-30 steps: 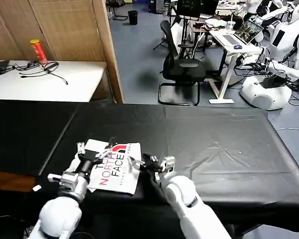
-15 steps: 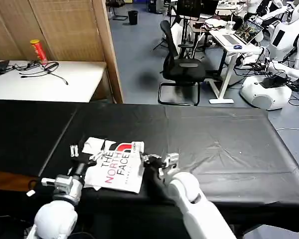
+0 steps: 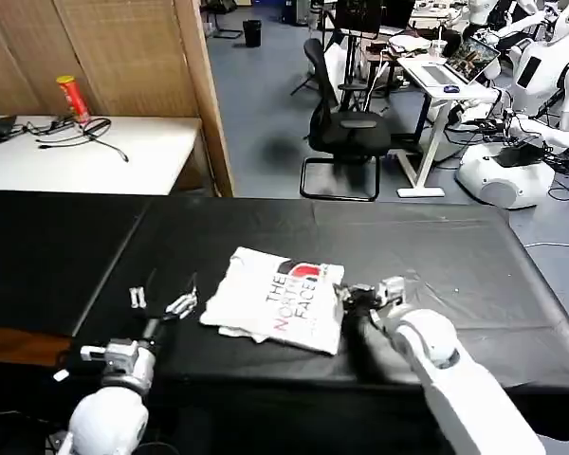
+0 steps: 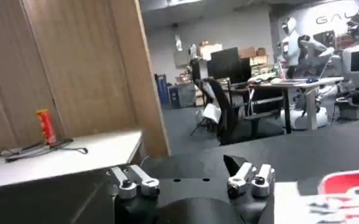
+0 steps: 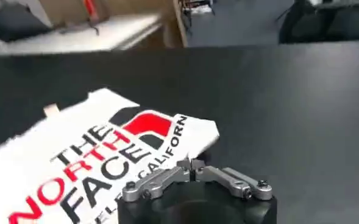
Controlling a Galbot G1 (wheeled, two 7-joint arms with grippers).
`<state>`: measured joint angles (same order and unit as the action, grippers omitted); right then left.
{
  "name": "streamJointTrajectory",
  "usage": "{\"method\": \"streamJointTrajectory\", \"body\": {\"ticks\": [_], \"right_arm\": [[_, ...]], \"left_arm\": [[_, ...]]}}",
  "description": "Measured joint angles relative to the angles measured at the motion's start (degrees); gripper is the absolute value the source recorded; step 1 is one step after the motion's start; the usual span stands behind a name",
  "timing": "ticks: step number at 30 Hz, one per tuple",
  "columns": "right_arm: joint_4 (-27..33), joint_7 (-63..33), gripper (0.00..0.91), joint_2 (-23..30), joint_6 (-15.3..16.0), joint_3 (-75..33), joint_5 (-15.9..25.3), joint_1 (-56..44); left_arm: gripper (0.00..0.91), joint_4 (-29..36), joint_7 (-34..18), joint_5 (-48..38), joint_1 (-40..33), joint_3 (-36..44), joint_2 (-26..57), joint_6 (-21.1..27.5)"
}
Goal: Fold and organize the clothes.
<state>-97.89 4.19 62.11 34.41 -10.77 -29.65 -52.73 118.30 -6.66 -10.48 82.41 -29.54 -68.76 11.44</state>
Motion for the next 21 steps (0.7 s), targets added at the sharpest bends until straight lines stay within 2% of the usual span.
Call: {"method": "streamJointTrajectory", "body": {"ticks": [2,3,4,5,9,12,16,19,21], "right_arm": [[1.4,0.2,0.068,-0.3,-2.5,0.2,1.8,1.0],[1.9,0.3,0.127,-0.4,-3.6,0.2,2.6,1.2],[2.1,0.5,0.263,-0.5,-4.5,0.1,3.1,1.3],[2.3,0.6,0.878,-0.6,-5.1,0.1,3.4,1.3],[1.9,1.3,0.878,-1.6,-6.1,-1.0,5.1,0.2],[-0.6,1.1,0.878,-2.5,-4.5,-2.4,7.6,-2.2],[-6.4,-0.4,0.878,-3.8,-3.5,-5.6,8.3,-7.0],[-11.2,-2.2,0.878,-4.2,-5.0,-8.7,7.8,-11.2],[-14.2,-3.8,0.878,-4.1,-7.6,-10.9,8.5,-14.2]], "left_arm": [[0.878,-0.3,0.0,0.4,0.0,0.1,-0.4,-0.1],[0.878,-0.5,0.0,0.5,0.0,0.1,-0.6,-0.2],[0.878,-0.6,0.0,0.6,0.0,0.1,-0.7,-0.3],[0.878,-0.8,0.0,0.6,0.0,0.1,-1.0,-0.4],[0.878,-1.4,0.0,0.8,-0.2,0.2,-1.4,-0.7],[0.878,-1.8,0.0,0.7,-0.5,0.2,-1.5,-0.6],[0.878,-1.5,-1.1,-0.9,-0.5,0.8,-1.3,1.1],[0.878,-1.1,-2.3,-2.7,-0.1,1.5,-1.0,1.4],[0.878,-0.9,-2.3,-3.8,0.3,1.9,-0.8,0.1]]}}
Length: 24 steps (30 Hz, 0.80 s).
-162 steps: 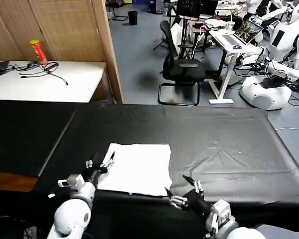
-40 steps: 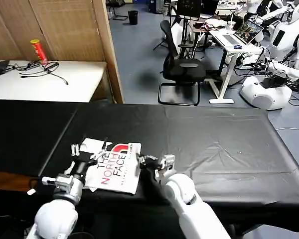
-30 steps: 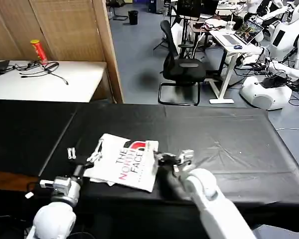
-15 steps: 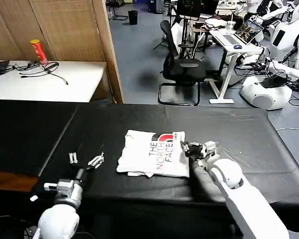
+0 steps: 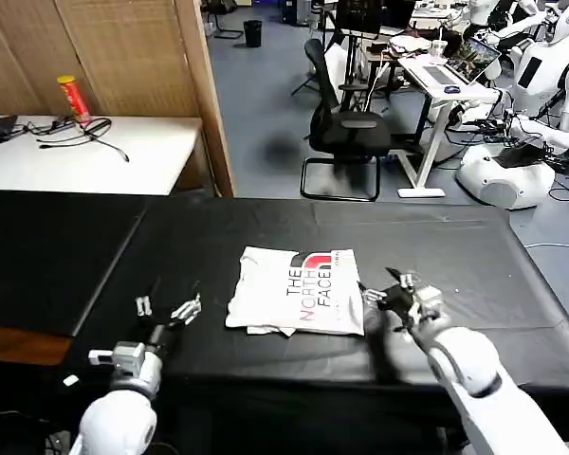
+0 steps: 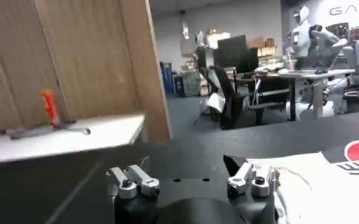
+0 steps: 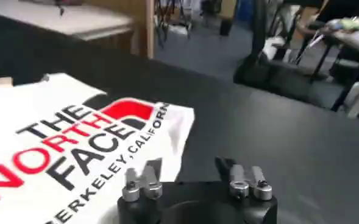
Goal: Fold and organize the clothes.
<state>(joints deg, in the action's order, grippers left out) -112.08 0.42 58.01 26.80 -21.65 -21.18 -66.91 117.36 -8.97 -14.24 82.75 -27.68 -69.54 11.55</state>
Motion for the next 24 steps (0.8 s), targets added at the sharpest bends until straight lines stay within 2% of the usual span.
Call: {"method": "streamJointTrajectory", "body": {"ticks": [6,12,15,20,24], "right_arm": [[-6.1,-1.2,0.878,1.7,-10.3,-5.0,4.1,-9.7],[-10.4,-5.4,0.878,4.1,-17.6,-7.3,6.4,-20.3],[-12.5,-6.6,0.878,5.3,-21.0,-7.5,8.8,-25.5],[-14.6,-10.4,0.878,6.6,-28.0,-6.9,13.0,-33.3],[-15.6,-15.6,0.878,7.7,-30.8,-5.8,14.4,-38.8]], "left_arm": [[0.878,-1.0,0.0,-1.0,1.9,1.4,1.5,-5.4],[0.878,0.7,-3.0,-3.4,4.3,2.6,2.2,-3.0],[0.878,3.1,-5.3,-4.6,6.5,3.3,2.8,-0.6],[0.878,7.2,-7.0,-4.9,10.7,3.3,3.3,-0.2],[0.878,9.5,-8.6,-5.3,14.4,3.0,3.6,0.0]]}}
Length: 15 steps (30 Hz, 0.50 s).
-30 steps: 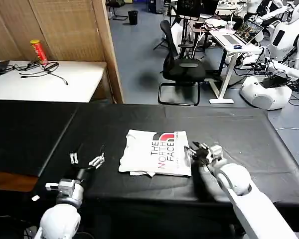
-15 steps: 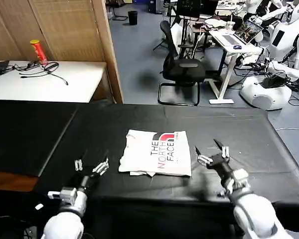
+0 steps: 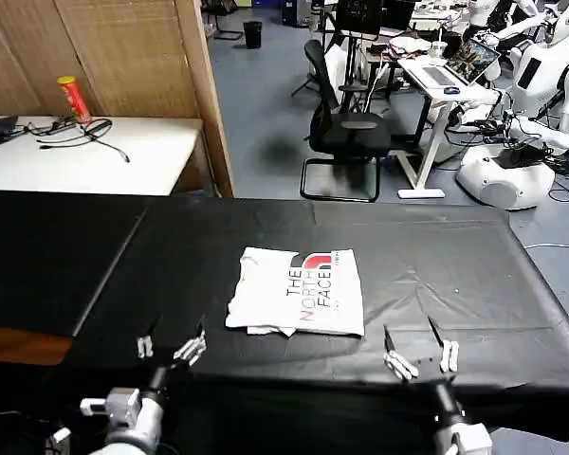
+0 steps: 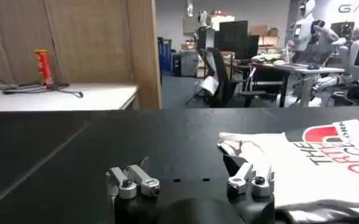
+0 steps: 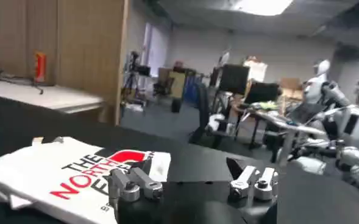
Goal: Fold and organize the clothes.
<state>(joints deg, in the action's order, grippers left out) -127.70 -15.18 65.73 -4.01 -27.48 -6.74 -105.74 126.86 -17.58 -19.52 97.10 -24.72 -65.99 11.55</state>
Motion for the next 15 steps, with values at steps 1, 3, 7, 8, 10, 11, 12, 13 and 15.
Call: {"method": "streamJointTrajectory", "body": {"ticks": [1,3,7,8,10,11,12,13,15], "right_arm": [[-0.2,-1.1,0.878,0.3,-0.3,0.1,0.0,-1.3],[-0.5,-2.5,0.878,0.6,-0.5,0.3,0.1,-3.5],[-1.5,-5.2,0.878,1.5,0.0,1.1,-0.1,-7.9],[-1.7,-5.6,0.878,1.6,0.3,1.3,-0.1,-8.8],[-2.4,-6.3,0.878,1.8,1.3,1.8,-0.7,-10.9],[-2.6,-6.6,0.878,1.9,1.7,2.1,-1.0,-11.7],[-2.9,-6.8,0.878,1.9,2.2,2.3,-1.4,-12.5],[-3.3,-7.1,0.878,1.9,2.7,2.6,-1.8,-13.3],[-4.0,-8.0,0.878,1.9,4.2,3.0,-3.1,-14.5]], "left_arm": [[0.878,0.5,0.0,-0.1,0.9,-0.2,0.0,0.0],[0.878,1.4,0.0,0.0,2.8,-0.6,-0.2,-0.3],[0.878,3.0,0.2,0.0,6.6,-1.5,-0.3,-0.1],[0.878,3.4,0.3,0.0,7.3,-1.8,-0.3,-0.1],[0.878,4.2,0.4,-0.2,8.9,-2.6,-0.2,0.0],[0.878,4.5,0.5,-0.3,9.6,-2.9,-0.2,0.1],[0.878,4.9,0.5,-0.4,10.2,-3.3,-0.1,0.2],[0.878,5.2,0.5,-0.6,10.7,-3.7,-0.1,0.4],[0.878,5.8,0.6,-0.7,11.6,-4.3,0.0,0.8]]}}
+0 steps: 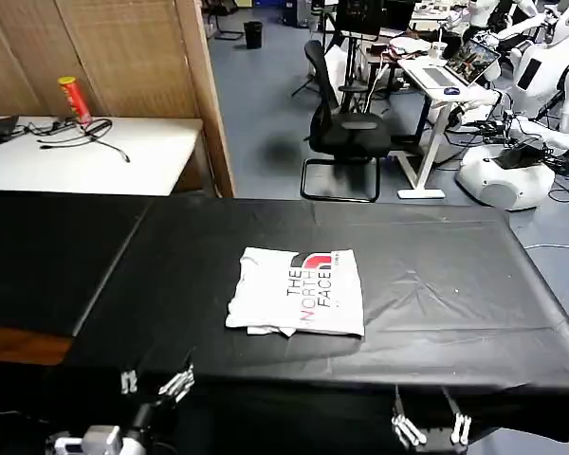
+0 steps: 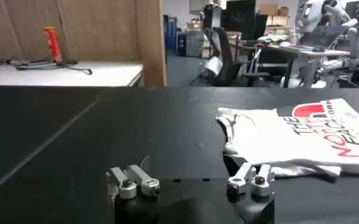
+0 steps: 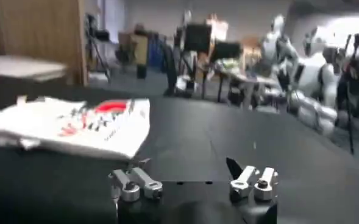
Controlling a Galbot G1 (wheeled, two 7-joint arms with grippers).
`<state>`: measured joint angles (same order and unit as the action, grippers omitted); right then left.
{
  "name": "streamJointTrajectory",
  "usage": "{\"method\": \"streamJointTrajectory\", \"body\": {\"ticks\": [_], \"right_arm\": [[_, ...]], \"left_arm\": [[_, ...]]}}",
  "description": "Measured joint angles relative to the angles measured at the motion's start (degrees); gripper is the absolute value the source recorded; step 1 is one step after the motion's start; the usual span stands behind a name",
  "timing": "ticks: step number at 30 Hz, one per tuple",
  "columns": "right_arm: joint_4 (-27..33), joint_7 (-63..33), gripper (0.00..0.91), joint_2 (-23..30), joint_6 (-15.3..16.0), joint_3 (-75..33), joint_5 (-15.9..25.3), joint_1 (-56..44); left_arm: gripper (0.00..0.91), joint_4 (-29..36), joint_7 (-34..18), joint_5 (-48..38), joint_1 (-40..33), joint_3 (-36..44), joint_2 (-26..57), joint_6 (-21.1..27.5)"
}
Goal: Fold and organize the clothes.
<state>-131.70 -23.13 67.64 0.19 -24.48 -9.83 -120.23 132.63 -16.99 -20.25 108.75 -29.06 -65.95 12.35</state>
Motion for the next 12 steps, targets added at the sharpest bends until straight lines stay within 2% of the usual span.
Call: {"method": "streamJointTrajectory", "body": {"ticks": [12], "right_arm": [[-1.5,-0.2,0.878,0.0,1.2,0.3,-0.5,-1.9]], "left_arm": [[0.878,0.9,0.7,-0.8,1.4,-2.1,0.2,0.9]]}}
